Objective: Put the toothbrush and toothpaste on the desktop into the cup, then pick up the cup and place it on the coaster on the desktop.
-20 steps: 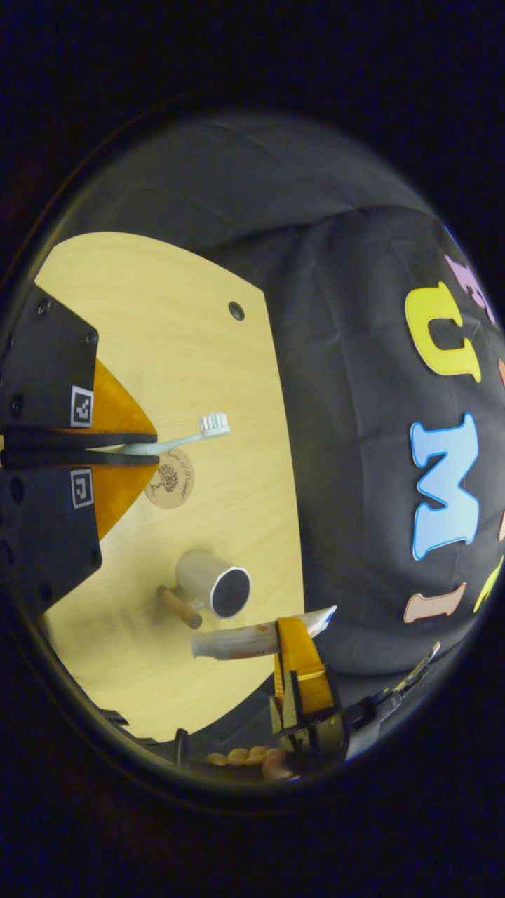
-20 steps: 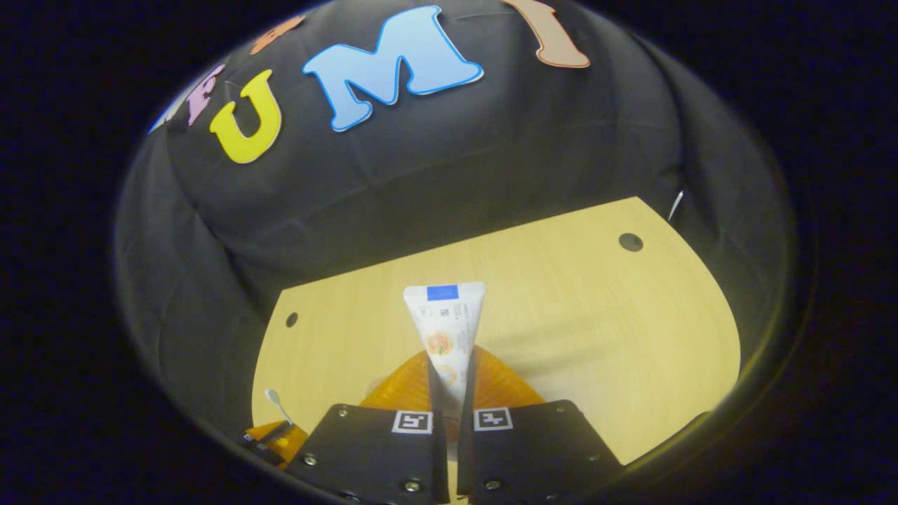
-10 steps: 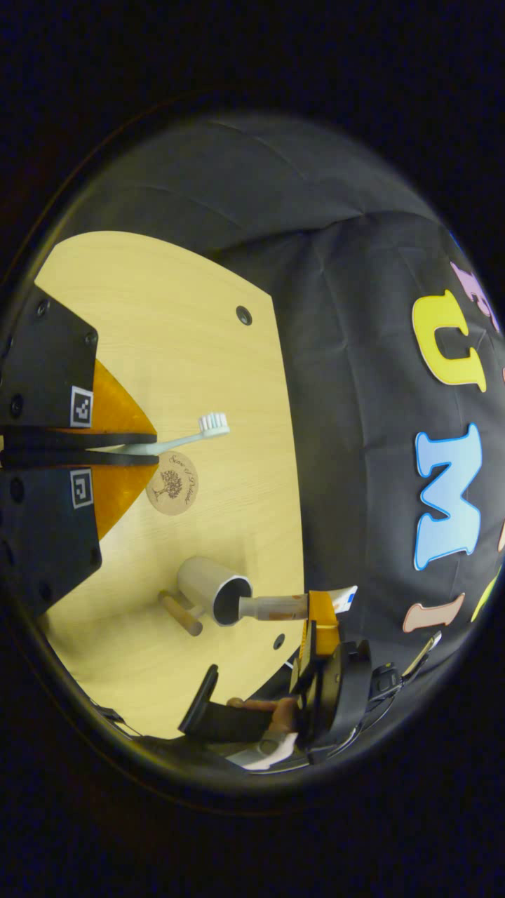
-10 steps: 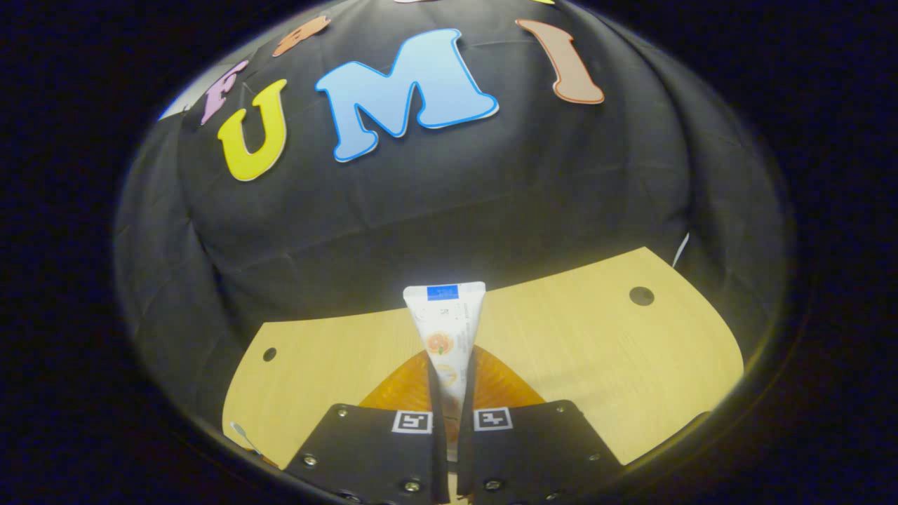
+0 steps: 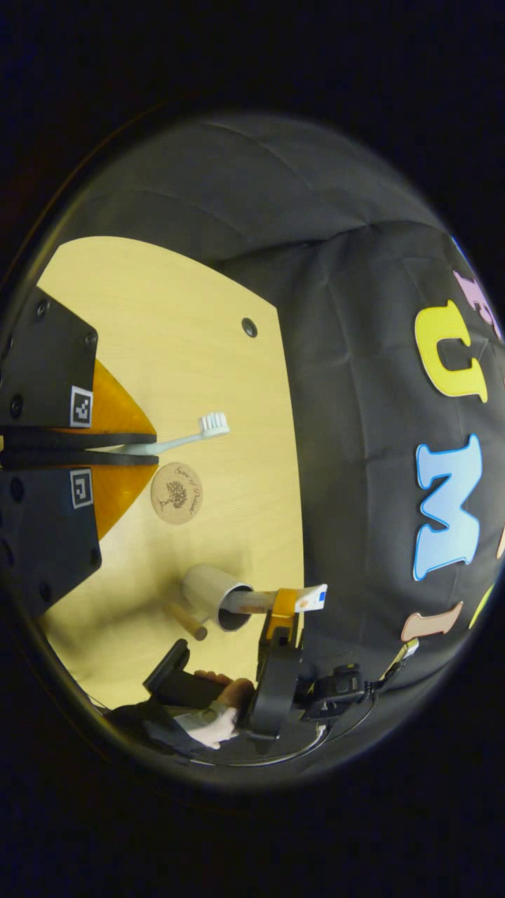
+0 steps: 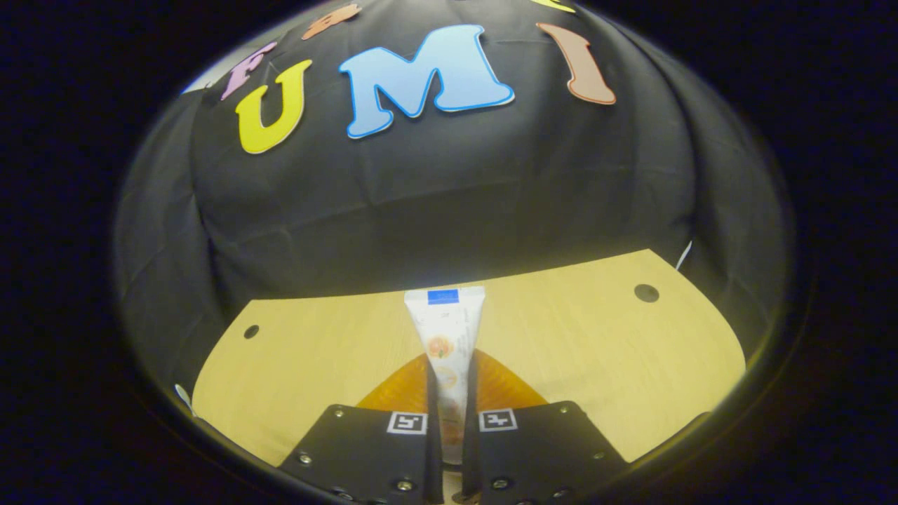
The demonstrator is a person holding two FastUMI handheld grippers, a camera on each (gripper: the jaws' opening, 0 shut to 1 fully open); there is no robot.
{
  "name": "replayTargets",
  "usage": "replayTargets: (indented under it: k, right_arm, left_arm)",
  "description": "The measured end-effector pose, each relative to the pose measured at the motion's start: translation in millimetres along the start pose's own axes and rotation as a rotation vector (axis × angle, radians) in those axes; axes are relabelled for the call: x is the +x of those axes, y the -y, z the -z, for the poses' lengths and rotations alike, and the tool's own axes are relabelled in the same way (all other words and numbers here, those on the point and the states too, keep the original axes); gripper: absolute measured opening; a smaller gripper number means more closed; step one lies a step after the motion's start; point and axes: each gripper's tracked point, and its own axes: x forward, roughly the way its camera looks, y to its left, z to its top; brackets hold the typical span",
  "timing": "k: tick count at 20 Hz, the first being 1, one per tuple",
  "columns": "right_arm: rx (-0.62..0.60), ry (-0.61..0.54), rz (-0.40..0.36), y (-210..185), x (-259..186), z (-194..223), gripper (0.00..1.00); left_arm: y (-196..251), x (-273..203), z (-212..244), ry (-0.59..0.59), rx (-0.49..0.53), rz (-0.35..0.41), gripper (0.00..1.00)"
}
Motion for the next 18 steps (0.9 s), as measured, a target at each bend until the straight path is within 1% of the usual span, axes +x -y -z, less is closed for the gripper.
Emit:
replayTargets:
  k: [1,2,3,4,5,6,9,10,12,16,17,18]
  right_arm:
    - [-0.012,-0.007,0.001,0.0,1.1,4.5,0.12]
    - [-0.022,-0.01,0.005,1.3,-3.2,7.3,0.16]
    - [-0.026,-0.011,0.002,0.3,-5.5,8.8,0.18]
    - [-0.029,-0.017,0.002,0.3,-9.2,12.3,0.24]
    - [-0.032,-0.019,0.006,1.6,-9.7,14.5,0.24]
    - [-0.035,-0.032,0.007,2.0,-12.3,19.4,0.27]
    - [-0.041,-0.066,0.02,6.8,-20.1,31.1,0.27]
    - [-0.03,-0.064,-0.002,3.5,-23.3,31.4,0.29]
    - [-0.029,-0.066,-0.005,2.4,-29.7,29.1,0.78]
    - [-0.003,-0.014,-0.023,1.7,-50.8,4.1,0.8]
    - [0.008,0.009,-0.03,1.4,-58.3,-6.8,0.75]
    - [0.02,0.033,-0.035,2.0,-67.1,-17.7,0.8]
  left_arm:
    - [-1.3,-1.1,0.0,0.001,-0.004,-0.005,0.08]
    - [-2.8,-1.4,0.1,0.002,-0.008,-0.008,0.07]
    - [-3.9,-1.9,-0.7,0.004,-0.011,-0.01,0.07]
    - [-4.1,-2.2,-1.5,0.005,-0.014,-0.013,0.08]
    - [-3.6,-1.6,-1.9,0.007,-0.018,-0.011,0.08]
    - [-3.2,-2.7,-2.6,0.012,-0.023,-0.012,0.08]
    - [1.9,-4.9,-6.1,0.023,-0.031,-0.001,0.08]
    - [3.5,-6.5,-8.2,0.03,-0.035,0.005,0.08]
    - [7.3,-9.0,-11.0,0.045,-0.043,0.013,0.08]
    - [14.0,-10.8,-19.4,0.072,-0.06,0.036,0.08]
    - [16.4,-11.1,-23.6,0.084,-0.064,0.045,0.07]
    - [19.3,-10.8,-28.7,0.098,-0.068,0.056,0.07]
